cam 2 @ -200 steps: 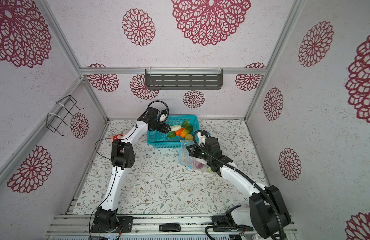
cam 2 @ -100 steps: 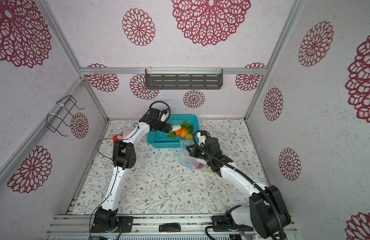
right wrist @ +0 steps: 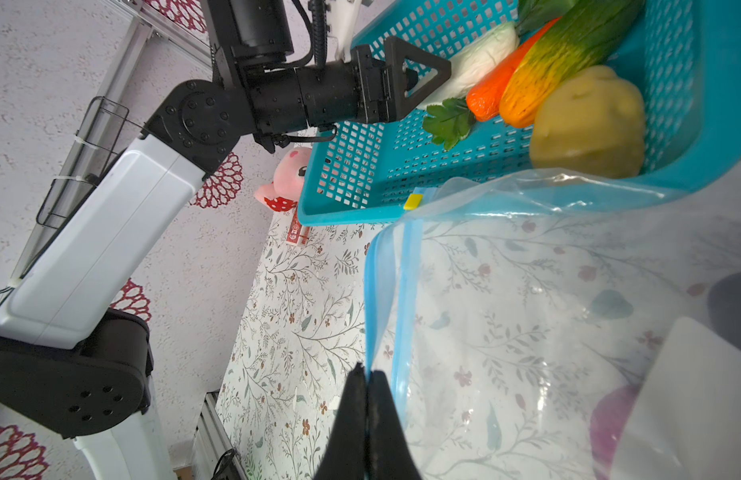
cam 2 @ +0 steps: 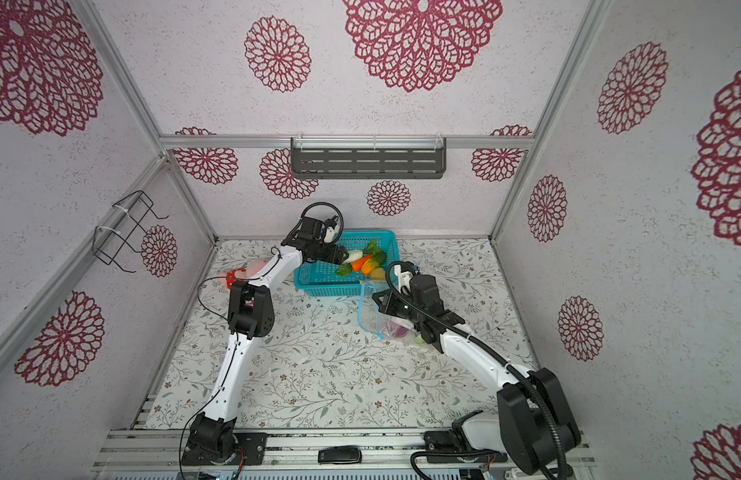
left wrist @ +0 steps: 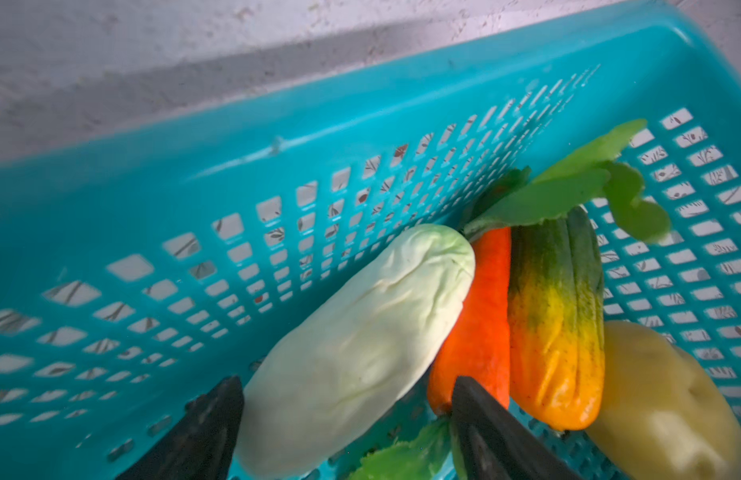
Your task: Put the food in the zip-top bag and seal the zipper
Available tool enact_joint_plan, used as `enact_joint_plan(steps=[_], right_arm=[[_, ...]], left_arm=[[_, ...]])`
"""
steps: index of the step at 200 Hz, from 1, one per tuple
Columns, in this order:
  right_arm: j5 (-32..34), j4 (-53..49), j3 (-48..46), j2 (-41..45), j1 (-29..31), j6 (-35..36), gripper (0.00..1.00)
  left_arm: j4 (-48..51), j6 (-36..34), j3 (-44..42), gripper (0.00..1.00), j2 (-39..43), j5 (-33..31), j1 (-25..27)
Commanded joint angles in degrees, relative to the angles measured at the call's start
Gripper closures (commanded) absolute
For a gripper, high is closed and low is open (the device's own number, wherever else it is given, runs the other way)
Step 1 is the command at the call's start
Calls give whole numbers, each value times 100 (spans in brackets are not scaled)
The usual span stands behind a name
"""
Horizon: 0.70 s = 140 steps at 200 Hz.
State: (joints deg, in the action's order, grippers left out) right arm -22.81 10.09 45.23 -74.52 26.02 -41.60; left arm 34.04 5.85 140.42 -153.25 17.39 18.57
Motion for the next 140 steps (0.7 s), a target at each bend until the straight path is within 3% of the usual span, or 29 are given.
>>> enact_joint_plan(steps=[1, 76, 106, 140], right_arm=[[-50, 173, 226, 20, -39, 30, 100], [-9, 139, 170, 125, -40, 42, 100], [-30, 201, 135, 117, -40, 21, 100], [-33, 247, 92, 145, -42, -14, 100]], left_arm=[[142, -67, 36, 18, -44, 251, 55], [606, -256, -177, 31, 227, 337, 178], [488, -592, -576, 33, 514, 300, 323], [651, -596, -204, 30, 260, 154, 356]])
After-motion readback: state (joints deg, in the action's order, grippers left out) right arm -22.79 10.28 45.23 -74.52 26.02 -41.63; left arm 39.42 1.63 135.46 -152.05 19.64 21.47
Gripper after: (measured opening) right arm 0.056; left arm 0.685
